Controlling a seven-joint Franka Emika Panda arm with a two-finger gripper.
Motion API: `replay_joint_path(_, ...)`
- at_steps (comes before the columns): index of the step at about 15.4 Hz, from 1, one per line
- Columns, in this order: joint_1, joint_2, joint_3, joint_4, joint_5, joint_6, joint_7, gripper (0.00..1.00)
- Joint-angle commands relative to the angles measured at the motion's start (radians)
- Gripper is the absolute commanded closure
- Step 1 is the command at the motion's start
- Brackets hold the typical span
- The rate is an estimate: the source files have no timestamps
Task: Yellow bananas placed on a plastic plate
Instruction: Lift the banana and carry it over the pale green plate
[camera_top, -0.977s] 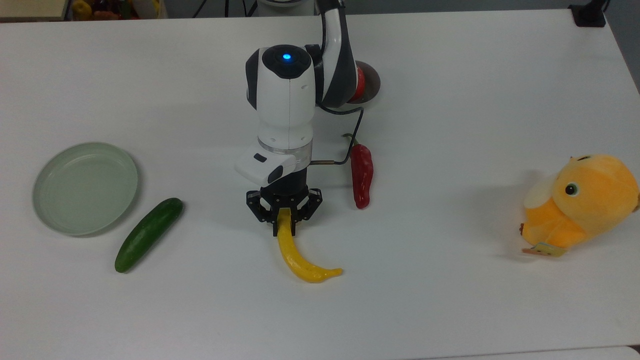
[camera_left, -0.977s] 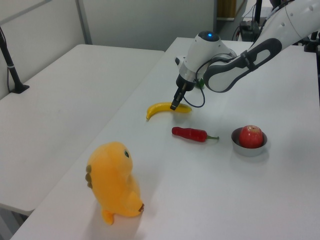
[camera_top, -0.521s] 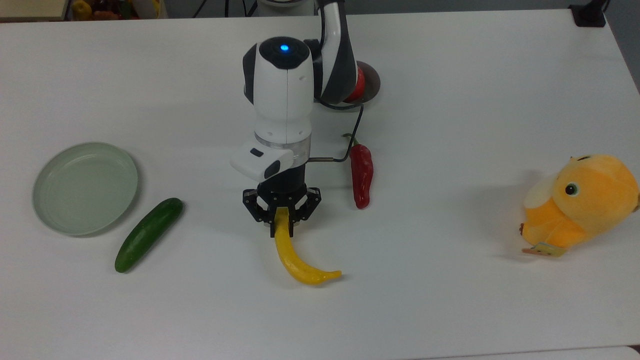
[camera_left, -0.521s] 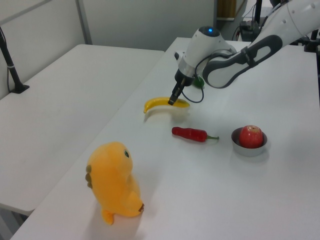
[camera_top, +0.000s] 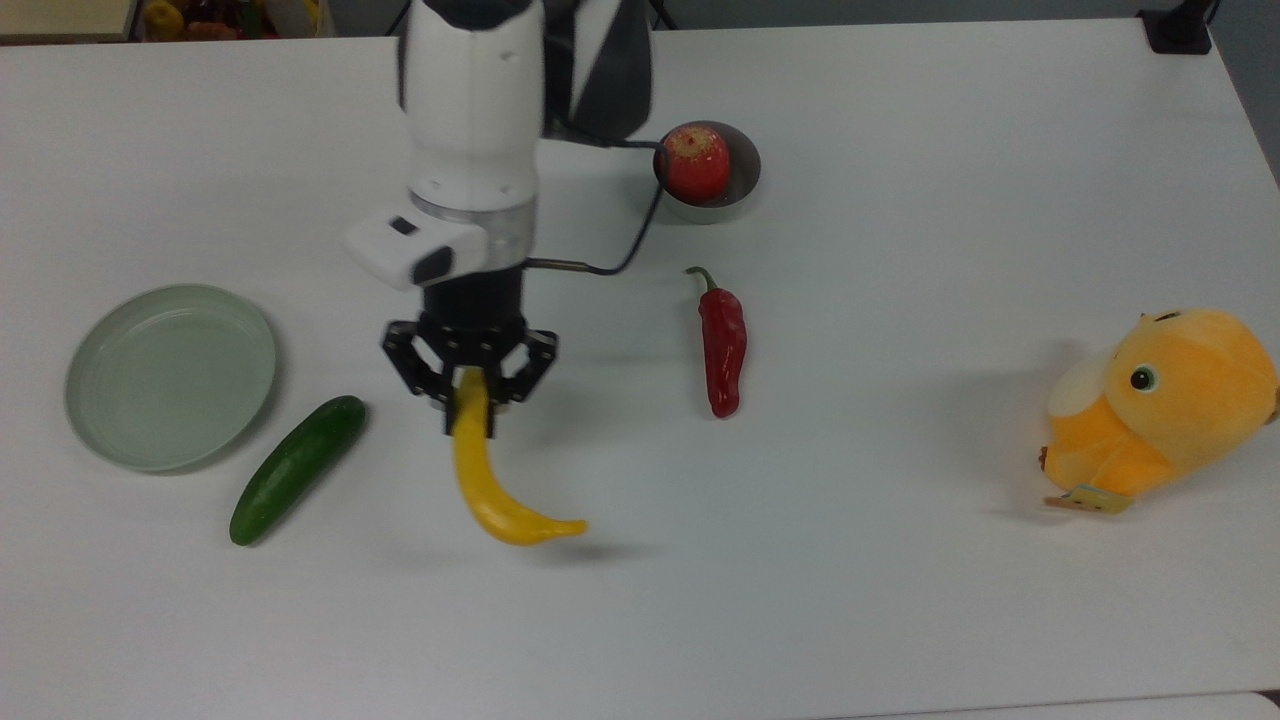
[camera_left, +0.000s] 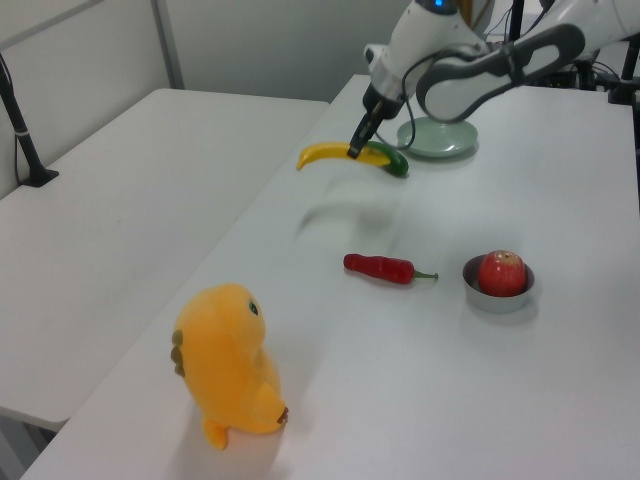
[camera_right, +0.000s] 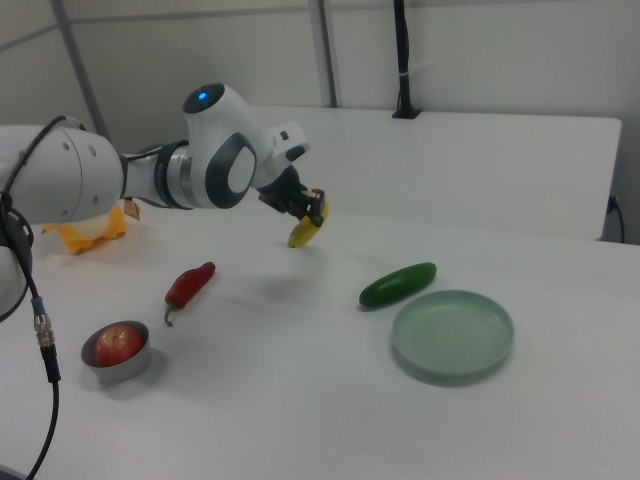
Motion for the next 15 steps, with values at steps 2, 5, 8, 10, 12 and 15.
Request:
replay_joint_path(2, -0.053, -0.063, -0.082, -0.043, -0.007, -0.056, 0.024, 0.98)
replay_joint_path(5, -0.106, -0.057, -0.108, -0.045, -0.007, -0.056, 0.021, 0.98)
replay_joint_path(8, -0.169, -0.054, -0.113, -0.057, -0.008, -0.054, 0.013, 0.98)
replay_joint_path(10, -0.221, -0.045, -0.113, -0.059, -0.01, -0.048, 0.004, 0.98)
replay_joint_path(12, -0.244, -0.013, -0.113, -0.066, -0.01, -0.044, -0.008, 0.98)
replay_joint_path(15, -0.281, -0.005, -0.113, -0.082, -0.018, -0.042, -0.013, 0.98)
